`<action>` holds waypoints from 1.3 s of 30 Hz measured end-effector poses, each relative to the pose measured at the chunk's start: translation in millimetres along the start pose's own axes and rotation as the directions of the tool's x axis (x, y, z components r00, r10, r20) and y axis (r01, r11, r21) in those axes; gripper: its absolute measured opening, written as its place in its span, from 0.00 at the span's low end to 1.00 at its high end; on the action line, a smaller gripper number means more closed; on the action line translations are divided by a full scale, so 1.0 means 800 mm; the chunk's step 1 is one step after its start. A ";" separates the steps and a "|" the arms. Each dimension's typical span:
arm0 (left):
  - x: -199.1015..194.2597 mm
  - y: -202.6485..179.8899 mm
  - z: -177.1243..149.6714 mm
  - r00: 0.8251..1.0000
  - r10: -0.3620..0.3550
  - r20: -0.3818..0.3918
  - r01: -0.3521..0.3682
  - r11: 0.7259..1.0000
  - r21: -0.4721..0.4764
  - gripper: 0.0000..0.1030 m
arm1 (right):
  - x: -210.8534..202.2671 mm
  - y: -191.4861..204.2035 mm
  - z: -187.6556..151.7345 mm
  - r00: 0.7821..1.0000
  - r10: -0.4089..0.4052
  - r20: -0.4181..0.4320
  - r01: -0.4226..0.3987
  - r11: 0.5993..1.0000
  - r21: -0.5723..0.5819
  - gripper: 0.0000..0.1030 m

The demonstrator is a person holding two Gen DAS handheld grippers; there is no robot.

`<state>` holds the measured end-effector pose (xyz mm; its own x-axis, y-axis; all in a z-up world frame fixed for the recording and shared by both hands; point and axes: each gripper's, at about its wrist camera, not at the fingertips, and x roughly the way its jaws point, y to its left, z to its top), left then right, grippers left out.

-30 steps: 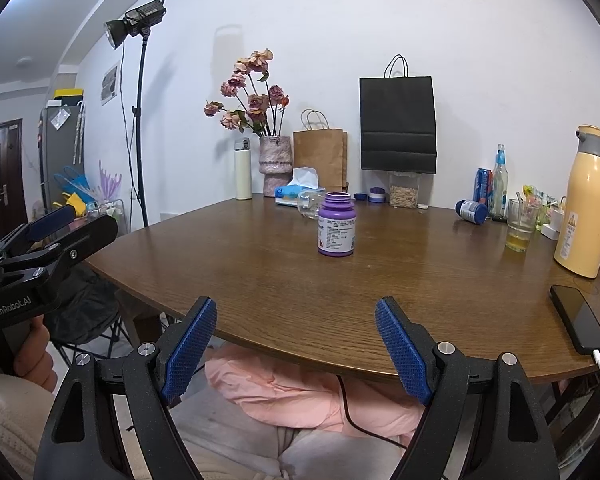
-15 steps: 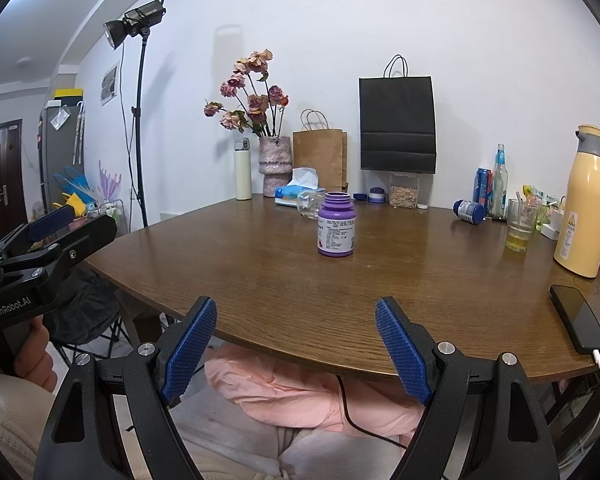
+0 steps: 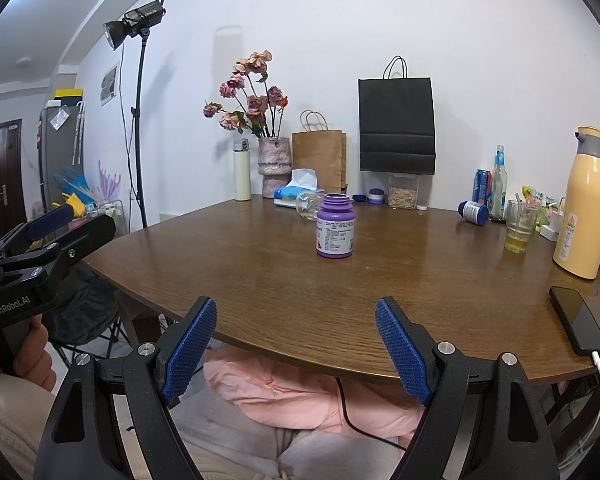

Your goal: Flip cup upright

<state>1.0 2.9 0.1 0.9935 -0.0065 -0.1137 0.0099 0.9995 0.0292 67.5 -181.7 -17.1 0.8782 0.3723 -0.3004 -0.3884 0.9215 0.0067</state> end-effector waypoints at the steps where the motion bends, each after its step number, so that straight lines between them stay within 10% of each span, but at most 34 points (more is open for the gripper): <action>1: 0.000 0.000 0.000 1.000 0.001 0.001 -0.001 1.000 0.000 1.00 | 0.000 0.000 0.000 1.000 0.000 0.000 0.000 1.000 0.000 0.84; 15: 0.021 0.007 0.010 0.999 -0.014 -0.036 0.016 0.999 0.029 1.00 | 0.012 -0.008 0.011 0.999 -0.039 -0.032 0.039 0.999 -0.001 0.84; 23: 0.148 0.030 0.071 0.994 -0.022 -0.106 0.033 0.995 0.095 1.00 | 0.100 -0.055 0.085 0.995 -0.079 -0.053 0.079 0.997 0.003 0.84; 33: 0.409 0.052 0.133 0.921 -0.122 -0.371 0.093 0.991 -0.097 1.00 | 0.276 -0.143 0.209 0.978 0.076 -0.192 -0.069 0.997 0.043 0.83; 39: 0.573 0.025 0.128 0.807 -0.174 -0.564 0.097 0.982 -0.164 0.98 | 0.398 -0.183 0.236 0.942 0.140 -0.305 -0.119 0.989 0.086 0.83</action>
<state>467.9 16.6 50.4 0.7365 -0.1627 -0.6566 0.0878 0.9854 -0.1457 456.5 -177.5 66.1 0.6878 0.4461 -0.5727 -0.4648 0.8766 0.1247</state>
